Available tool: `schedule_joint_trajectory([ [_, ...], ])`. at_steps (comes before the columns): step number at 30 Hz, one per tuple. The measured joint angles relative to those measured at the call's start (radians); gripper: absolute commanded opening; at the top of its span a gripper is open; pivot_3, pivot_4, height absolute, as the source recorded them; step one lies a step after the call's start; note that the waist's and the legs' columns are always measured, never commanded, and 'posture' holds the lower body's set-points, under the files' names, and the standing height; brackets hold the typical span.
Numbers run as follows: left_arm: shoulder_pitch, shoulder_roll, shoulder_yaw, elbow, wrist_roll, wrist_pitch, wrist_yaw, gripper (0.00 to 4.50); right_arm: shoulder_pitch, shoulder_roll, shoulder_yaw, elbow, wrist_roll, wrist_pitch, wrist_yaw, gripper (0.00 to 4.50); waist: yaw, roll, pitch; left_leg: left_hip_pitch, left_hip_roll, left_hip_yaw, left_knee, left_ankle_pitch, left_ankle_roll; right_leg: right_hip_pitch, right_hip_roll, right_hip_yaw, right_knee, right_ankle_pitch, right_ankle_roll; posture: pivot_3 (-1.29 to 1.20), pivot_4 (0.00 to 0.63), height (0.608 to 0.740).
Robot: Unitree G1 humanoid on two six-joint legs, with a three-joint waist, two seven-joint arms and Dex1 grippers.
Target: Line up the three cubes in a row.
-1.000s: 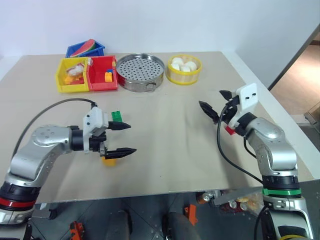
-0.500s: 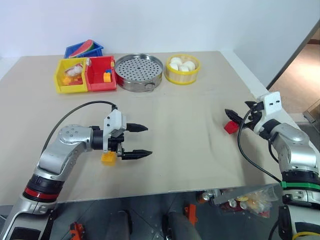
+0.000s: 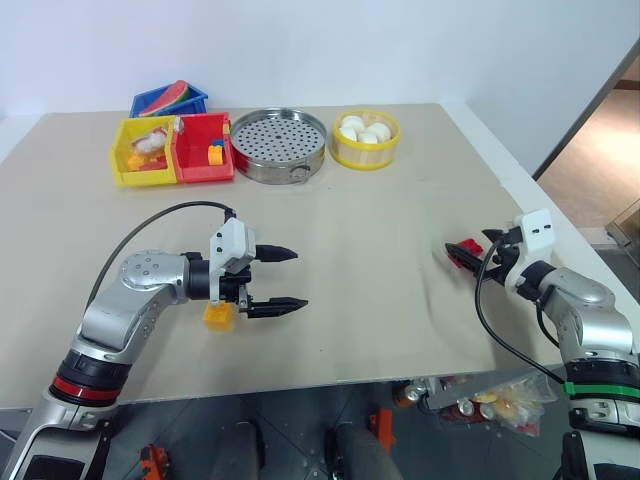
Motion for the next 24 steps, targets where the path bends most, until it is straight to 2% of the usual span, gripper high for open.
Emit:
schedule_joint_trajectory([
  [3,0.000,0.000,0.000,0.000,0.000,0.000,0.005,4.47,0.000,0.002,0.000,0.035,-0.001,0.010,0.001,4.50,0.000,0.000,0.000,0.000,0.000,0.000,0.000,0.000,0.000,0.000,0.000,0.000,0.000,0.000,0.000,0.00,0.150,0.740],
  [6,0.000,0.000,0.000,-0.003,0.000,0.001,0.010,4.50,0.000,0.003,0.000,0.049,-0.001,0.026,0.000,3.68,0.000,0.000,0.000,0.000,0.000,0.000,0.000,0.000,0.000,0.000,0.000,0.000,0.000,0.000,0.000,0.00,0.150,0.740],
  [10,0.000,0.000,0.000,-0.013,0.000,0.005,0.016,4.50,0.000,0.008,0.002,0.054,-0.004,0.033,0.000,2.19,0.000,0.000,0.000,0.000,0.000,0.000,0.000,0.000,0.000,0.000,0.000,0.000,0.000,0.000,0.000,0.00,0.150,0.740],
  [13,0.000,0.000,0.000,-0.018,0.000,0.008,0.017,4.50,-0.001,0.012,0.002,0.054,-0.007,0.034,-0.002,1.28,0.000,0.000,0.000,0.000,0.000,0.000,0.000,0.000,0.000,0.000,0.000,0.000,0.000,0.000,0.000,0.00,0.150,0.740],
  [18,0.010,0.000,0.006,-0.019,0.000,0.010,0.039,4.50,-0.022,0.013,0.016,0.045,-0.012,0.038,0.004,1.24,-0.002,0.000,0.000,0.000,0.000,0.000,0.000,0.000,0.000,0.000,0.000,0.001,0.000,0.000,0.000,0.00,0.150,0.740],
  [24,0.053,0.009,0.074,-0.022,-0.002,0.026,0.106,4.50,-0.138,0.009,0.131,-0.058,-0.021,0.068,0.126,1.24,-0.009,0.001,0.000,0.001,0.000,-0.001,0.000,0.000,0.000,-0.001,0.002,0.001,0.001,0.000,0.000,0.00,0.150,0.740],
])
